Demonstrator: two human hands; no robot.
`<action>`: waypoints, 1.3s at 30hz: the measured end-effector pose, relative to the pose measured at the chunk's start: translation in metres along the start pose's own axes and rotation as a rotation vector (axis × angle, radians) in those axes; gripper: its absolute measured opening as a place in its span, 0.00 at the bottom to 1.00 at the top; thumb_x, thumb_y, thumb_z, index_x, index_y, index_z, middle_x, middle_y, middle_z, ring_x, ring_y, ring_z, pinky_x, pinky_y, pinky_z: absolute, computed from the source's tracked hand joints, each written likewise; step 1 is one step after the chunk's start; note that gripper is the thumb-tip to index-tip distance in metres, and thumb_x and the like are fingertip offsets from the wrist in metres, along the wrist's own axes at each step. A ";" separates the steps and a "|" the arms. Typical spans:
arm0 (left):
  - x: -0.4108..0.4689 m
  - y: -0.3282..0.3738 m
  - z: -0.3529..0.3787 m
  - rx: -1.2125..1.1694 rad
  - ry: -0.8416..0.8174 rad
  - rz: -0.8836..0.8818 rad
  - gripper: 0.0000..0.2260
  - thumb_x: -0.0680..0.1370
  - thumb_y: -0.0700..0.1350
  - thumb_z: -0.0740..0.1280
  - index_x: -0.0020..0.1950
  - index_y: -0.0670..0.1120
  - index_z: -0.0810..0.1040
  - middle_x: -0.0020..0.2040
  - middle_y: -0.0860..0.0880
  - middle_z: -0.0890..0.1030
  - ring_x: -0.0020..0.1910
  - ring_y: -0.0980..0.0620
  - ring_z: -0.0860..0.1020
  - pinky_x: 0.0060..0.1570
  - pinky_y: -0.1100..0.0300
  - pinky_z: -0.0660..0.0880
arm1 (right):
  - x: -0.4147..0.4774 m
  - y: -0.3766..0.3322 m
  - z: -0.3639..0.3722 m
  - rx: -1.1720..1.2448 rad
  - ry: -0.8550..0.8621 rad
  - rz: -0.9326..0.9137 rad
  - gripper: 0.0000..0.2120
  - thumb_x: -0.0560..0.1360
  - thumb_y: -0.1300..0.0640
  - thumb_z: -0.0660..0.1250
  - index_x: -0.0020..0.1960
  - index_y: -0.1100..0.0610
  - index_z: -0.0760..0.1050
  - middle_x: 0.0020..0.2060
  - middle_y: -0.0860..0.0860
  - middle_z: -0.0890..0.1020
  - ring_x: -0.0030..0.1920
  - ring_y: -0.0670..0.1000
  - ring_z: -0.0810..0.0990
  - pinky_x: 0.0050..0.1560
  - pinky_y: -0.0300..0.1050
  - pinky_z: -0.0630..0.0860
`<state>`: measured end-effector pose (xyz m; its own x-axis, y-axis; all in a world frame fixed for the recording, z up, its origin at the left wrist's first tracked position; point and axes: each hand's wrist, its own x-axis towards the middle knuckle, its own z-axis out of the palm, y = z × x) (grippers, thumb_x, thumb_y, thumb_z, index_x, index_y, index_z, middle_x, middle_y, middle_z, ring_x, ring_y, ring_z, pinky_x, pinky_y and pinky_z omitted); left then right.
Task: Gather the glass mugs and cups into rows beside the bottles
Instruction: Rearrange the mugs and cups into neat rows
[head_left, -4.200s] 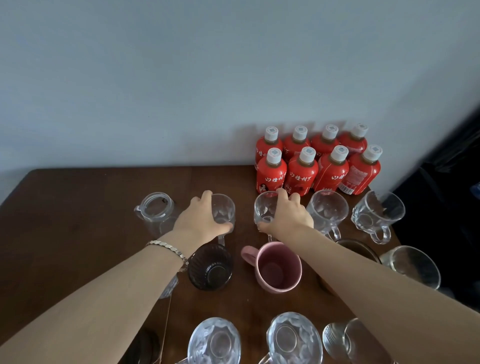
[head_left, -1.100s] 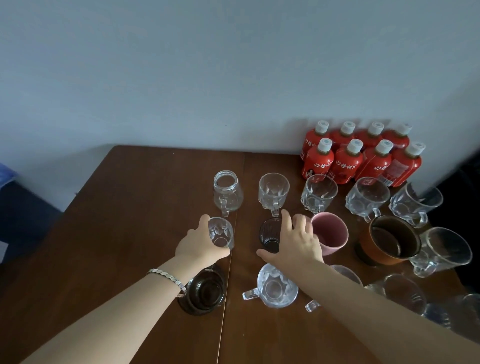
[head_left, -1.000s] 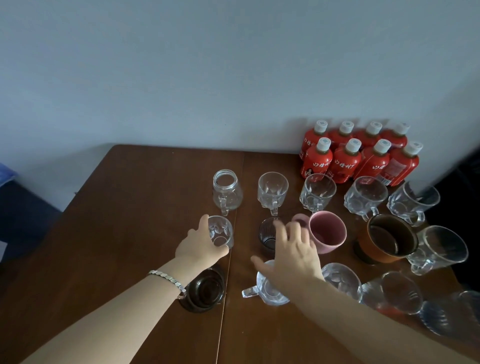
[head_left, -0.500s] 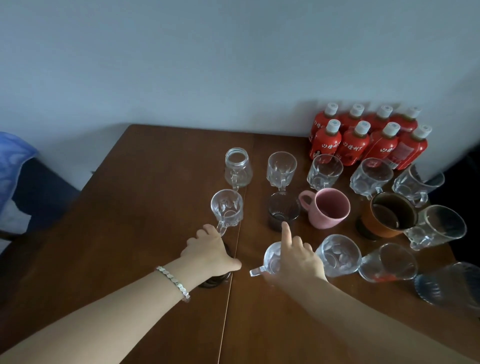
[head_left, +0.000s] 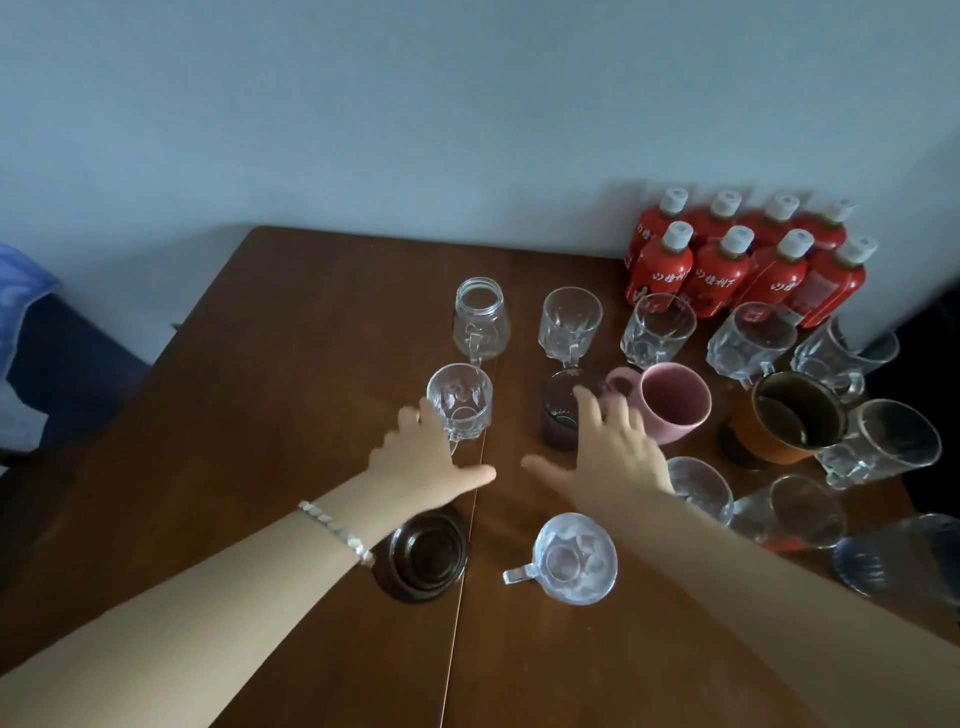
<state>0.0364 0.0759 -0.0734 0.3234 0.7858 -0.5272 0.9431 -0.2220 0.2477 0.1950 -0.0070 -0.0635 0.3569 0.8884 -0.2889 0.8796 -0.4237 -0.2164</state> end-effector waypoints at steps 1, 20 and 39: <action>0.010 0.002 -0.004 -0.018 0.061 0.069 0.48 0.71 0.61 0.70 0.78 0.44 0.44 0.76 0.42 0.55 0.72 0.41 0.64 0.69 0.47 0.68 | 0.013 0.002 -0.003 0.015 0.045 -0.008 0.46 0.71 0.35 0.66 0.77 0.54 0.47 0.72 0.57 0.61 0.72 0.58 0.61 0.69 0.52 0.65; 0.068 -0.007 0.002 -0.259 0.195 0.107 0.38 0.69 0.48 0.76 0.74 0.48 0.63 0.71 0.47 0.64 0.67 0.44 0.70 0.63 0.49 0.75 | 0.043 0.016 0.010 0.194 0.012 0.101 0.44 0.68 0.39 0.72 0.75 0.55 0.58 0.70 0.53 0.66 0.71 0.55 0.66 0.66 0.47 0.69; 0.055 0.018 -0.001 -0.010 0.200 0.048 0.39 0.72 0.57 0.70 0.76 0.48 0.56 0.74 0.45 0.60 0.72 0.43 0.63 0.67 0.48 0.68 | 0.033 0.021 -0.003 0.185 0.050 0.117 0.47 0.69 0.30 0.63 0.77 0.54 0.51 0.72 0.53 0.63 0.72 0.55 0.64 0.66 0.50 0.70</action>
<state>0.0706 0.1157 -0.0968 0.3450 0.8737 -0.3430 0.9258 -0.2567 0.2774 0.2262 0.0141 -0.0750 0.4724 0.8367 -0.2770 0.7600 -0.5459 -0.3527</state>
